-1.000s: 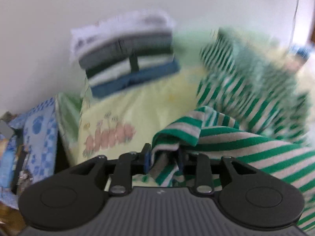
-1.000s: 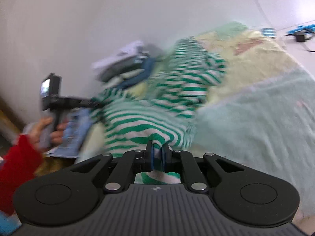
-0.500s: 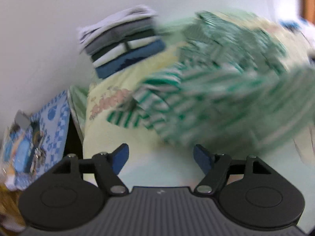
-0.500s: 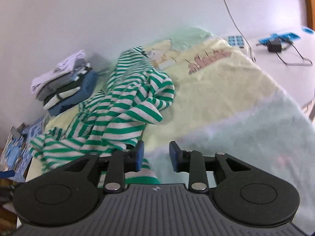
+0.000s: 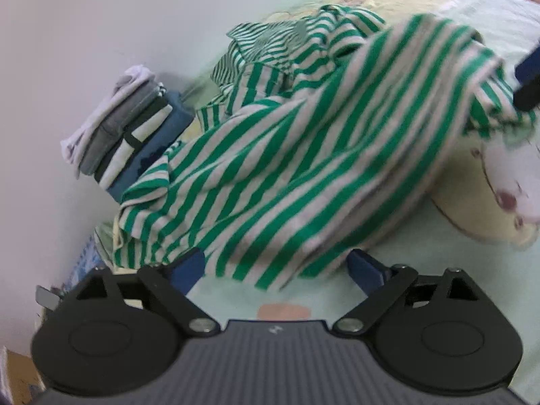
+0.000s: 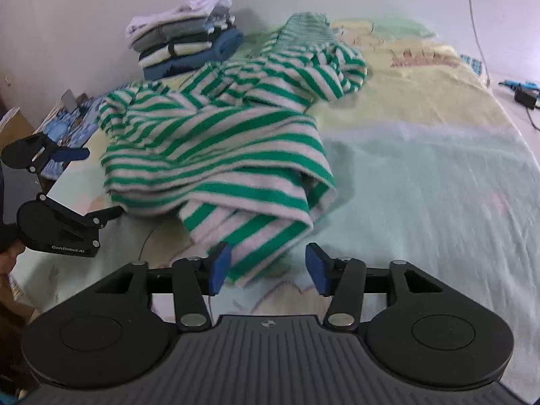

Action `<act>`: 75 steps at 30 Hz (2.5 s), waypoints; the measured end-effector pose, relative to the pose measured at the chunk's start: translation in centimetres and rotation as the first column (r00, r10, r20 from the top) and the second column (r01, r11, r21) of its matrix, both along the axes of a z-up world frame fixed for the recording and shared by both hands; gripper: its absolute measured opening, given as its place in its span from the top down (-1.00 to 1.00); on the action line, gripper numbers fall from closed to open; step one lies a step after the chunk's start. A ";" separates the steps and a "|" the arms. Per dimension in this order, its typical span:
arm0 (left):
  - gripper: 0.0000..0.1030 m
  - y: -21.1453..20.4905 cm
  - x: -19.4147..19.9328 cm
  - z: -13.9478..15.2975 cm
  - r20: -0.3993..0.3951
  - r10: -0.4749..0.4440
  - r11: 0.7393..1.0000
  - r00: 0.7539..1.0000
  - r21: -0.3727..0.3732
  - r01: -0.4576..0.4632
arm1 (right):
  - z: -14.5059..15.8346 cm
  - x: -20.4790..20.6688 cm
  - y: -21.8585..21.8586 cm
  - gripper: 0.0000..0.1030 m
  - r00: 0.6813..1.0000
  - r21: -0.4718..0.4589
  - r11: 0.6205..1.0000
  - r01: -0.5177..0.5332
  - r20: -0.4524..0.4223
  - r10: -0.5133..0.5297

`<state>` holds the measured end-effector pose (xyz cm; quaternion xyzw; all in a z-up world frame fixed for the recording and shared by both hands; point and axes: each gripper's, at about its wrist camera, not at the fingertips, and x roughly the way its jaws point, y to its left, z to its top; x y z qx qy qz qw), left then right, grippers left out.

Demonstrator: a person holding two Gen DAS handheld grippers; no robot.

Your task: Fold clothes

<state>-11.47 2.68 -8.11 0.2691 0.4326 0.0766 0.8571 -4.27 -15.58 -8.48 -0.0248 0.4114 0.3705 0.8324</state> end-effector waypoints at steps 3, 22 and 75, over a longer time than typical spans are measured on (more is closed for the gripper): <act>-0.81 0.5 1.1 0.0 0.022 0.041 0.999 0.999 -0.020 -0.040 | -0.4 0.7 0.5 -0.18 0.996 0.070 0.994 0.089 -0.034 -0.087; 0.37 13.3 13.9 5.6 0.126 0.147 0.966 0.981 -0.231 -0.115 | 10.3 12.0 8.0 0.96 0.919 0.016 0.976 0.217 0.333 -0.210; -0.99 15.6 2.6 6.1 0.072 -0.232 0.965 0.970 -0.111 0.239 | 4.8 20.2 13.9 0.83 0.922 -0.197 0.924 0.327 0.282 -0.266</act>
